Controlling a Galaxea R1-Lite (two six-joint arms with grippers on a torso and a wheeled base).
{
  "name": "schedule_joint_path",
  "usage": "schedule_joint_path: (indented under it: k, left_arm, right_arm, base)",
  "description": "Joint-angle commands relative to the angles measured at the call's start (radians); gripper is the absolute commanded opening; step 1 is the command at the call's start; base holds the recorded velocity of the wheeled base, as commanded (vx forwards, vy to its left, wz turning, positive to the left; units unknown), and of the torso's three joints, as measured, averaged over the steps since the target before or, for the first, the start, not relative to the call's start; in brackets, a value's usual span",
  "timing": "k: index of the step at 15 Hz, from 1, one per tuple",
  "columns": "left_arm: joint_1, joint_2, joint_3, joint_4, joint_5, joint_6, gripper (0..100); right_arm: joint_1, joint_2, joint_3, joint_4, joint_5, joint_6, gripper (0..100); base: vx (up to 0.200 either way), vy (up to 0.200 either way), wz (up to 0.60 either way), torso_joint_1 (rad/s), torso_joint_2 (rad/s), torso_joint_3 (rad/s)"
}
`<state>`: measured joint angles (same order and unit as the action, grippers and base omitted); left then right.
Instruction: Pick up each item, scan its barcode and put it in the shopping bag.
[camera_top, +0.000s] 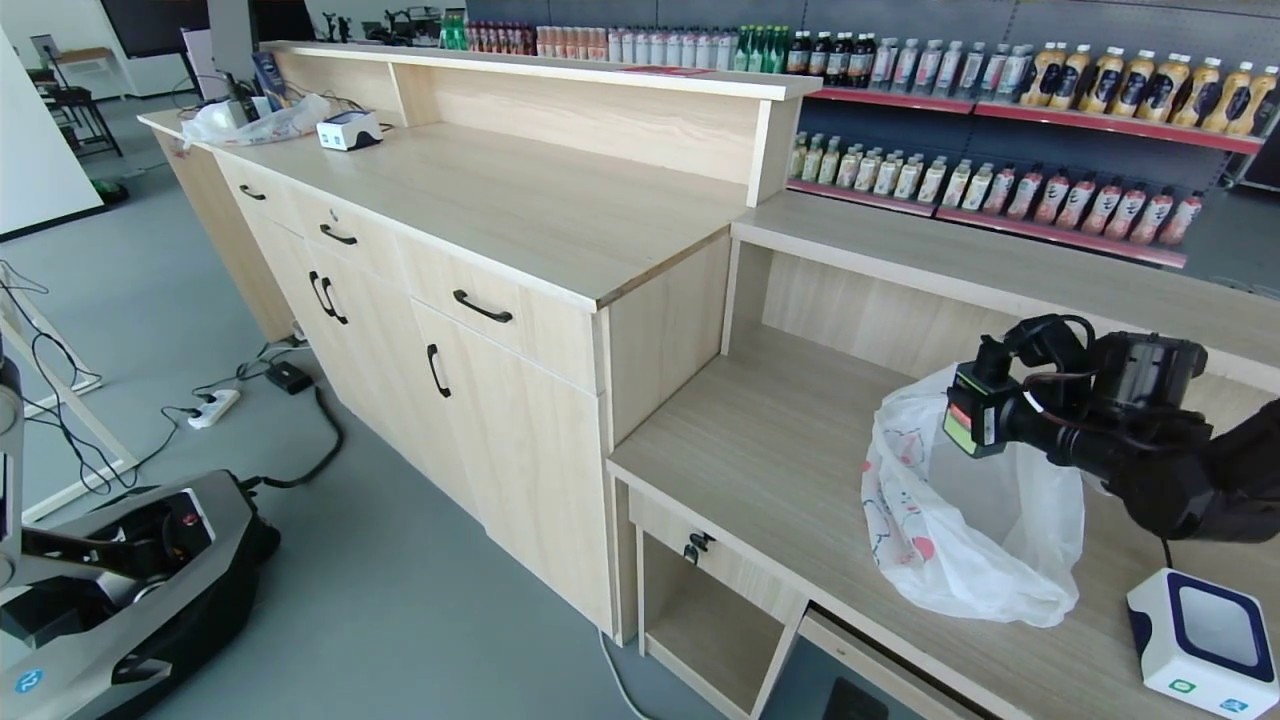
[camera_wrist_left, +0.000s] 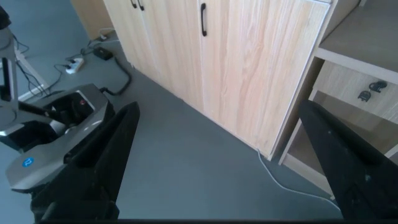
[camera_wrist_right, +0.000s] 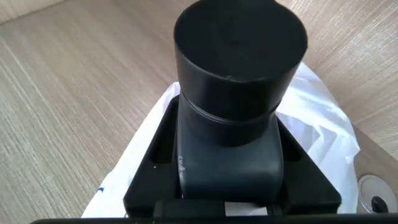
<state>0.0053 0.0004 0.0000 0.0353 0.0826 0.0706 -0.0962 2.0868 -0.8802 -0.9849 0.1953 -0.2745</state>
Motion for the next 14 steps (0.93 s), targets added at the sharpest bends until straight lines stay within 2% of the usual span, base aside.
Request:
schedule_joint_path:
  k: [1,5,6,10,14]
  left_arm:
    - [-0.001,0.0,0.0,0.0,0.0,0.0,100]
    - [0.001,0.0,0.0,0.0,0.0,0.0,100]
    - [0.001,0.0,0.0,0.0,0.0,0.0,100]
    - [0.001,0.0,0.0,0.0,0.0,0.0,100]
    - [0.001,0.0,0.0,0.0,0.0,0.0,100]
  right_arm:
    - [0.01,0.102,0.015,-0.017,0.006,-0.025,0]
    - [0.007,0.164,0.01,-0.07,0.004,-0.023,0]
    - [0.007,0.2,-0.019,-0.11,0.004,-0.009,0]
    - [0.01,0.269,-0.08,-0.118,0.004,-0.005,0]
    - [0.026,0.328,-0.158,-0.149,0.006,0.087,0]
  base:
    - [0.0,0.0,0.0,0.0,0.0,0.0]
    - [0.0,0.0,0.0,0.0,0.0,0.0]
    - [0.0,0.0,0.0,0.0,0.0,0.0]
    - [0.0,0.0,0.0,0.0,0.0,0.0]
    - [0.0,0.0,0.0,0.0,0.0,0.0]
